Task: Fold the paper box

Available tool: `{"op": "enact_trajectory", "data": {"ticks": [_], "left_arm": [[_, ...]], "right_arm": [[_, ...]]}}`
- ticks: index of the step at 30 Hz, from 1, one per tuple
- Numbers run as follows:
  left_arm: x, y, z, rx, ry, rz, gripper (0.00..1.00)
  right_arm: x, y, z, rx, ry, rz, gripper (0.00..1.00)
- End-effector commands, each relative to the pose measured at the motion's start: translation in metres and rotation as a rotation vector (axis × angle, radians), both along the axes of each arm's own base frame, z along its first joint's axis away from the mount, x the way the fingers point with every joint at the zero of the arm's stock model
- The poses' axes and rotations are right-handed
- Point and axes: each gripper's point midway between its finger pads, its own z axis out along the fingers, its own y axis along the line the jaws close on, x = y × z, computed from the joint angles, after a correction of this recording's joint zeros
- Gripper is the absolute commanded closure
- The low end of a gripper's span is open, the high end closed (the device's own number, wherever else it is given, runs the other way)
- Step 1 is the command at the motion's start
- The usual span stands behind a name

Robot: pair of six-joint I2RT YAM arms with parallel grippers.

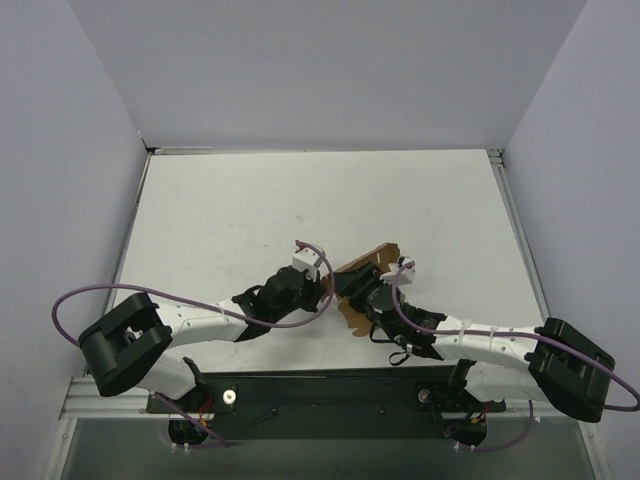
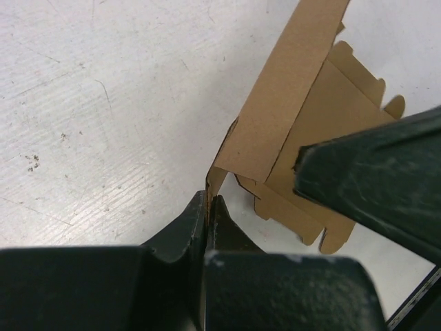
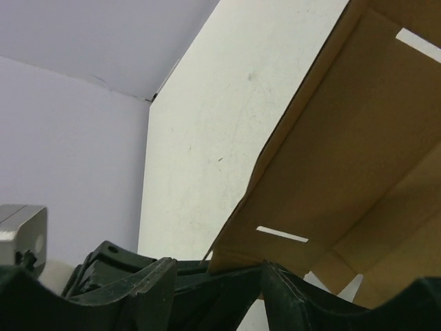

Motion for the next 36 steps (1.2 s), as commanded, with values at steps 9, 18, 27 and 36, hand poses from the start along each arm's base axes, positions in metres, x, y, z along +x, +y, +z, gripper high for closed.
{"op": "enact_trajectory", "data": {"ticks": [9,18,27,36], "left_arm": [[-0.004,0.008,0.011,0.025,0.058,0.070,1.00],[-0.005,0.008,0.013,0.022,0.065,0.080,1.00],[-0.004,0.008,0.015,0.032,0.059,0.080,1.00],[-0.004,0.007,0.019,0.030,0.054,0.077,1.00]], "right_arm": [[0.005,0.007,0.016,-0.125,-0.025,-0.017,0.49],[0.005,0.021,0.010,-0.148,-0.004,0.017,0.52],[0.004,0.035,0.005,-0.151,0.018,0.053,0.55],[0.004,0.036,0.000,-0.171,0.031,0.061,0.72]]}}
